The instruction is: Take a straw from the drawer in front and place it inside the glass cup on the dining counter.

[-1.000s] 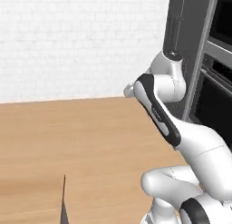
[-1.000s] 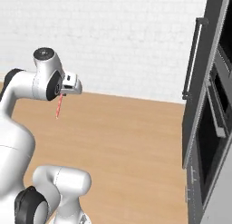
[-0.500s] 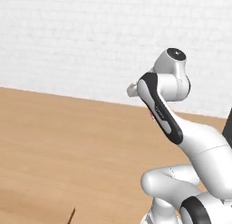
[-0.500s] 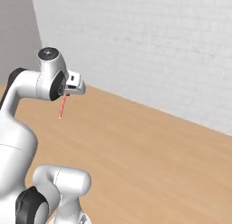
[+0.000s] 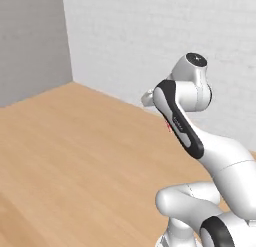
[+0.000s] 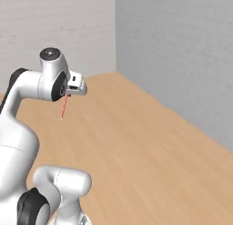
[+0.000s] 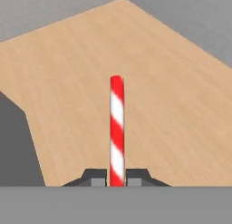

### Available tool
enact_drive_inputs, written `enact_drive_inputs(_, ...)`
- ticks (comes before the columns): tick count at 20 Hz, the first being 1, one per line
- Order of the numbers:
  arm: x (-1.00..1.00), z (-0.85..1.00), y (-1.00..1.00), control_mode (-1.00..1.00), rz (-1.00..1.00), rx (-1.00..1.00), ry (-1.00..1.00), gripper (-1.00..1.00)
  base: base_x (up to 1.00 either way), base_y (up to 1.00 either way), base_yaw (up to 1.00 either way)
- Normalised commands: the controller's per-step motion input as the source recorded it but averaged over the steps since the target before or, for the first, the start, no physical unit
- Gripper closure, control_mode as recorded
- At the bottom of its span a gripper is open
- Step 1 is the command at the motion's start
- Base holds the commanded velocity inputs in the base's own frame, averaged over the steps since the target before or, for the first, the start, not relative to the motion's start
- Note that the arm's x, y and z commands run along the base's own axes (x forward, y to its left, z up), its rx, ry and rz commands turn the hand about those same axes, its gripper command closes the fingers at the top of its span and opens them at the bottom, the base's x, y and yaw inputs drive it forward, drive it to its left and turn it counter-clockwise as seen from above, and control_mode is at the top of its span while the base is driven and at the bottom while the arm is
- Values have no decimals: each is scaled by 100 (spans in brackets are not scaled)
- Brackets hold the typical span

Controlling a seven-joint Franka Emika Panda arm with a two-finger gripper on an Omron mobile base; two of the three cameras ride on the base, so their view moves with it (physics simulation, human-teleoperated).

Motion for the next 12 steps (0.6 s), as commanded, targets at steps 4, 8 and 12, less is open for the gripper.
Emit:
enact_drive_inputs(4,0,0,0,100,0,0,0,100,100,-13,70)
enact_drive_inputs(8,0,0,0,100,0,0,0,100,100,-19,67)
enact_drive_inputs(12,0,0,0,100,0,0,0,100,100,-32,62)
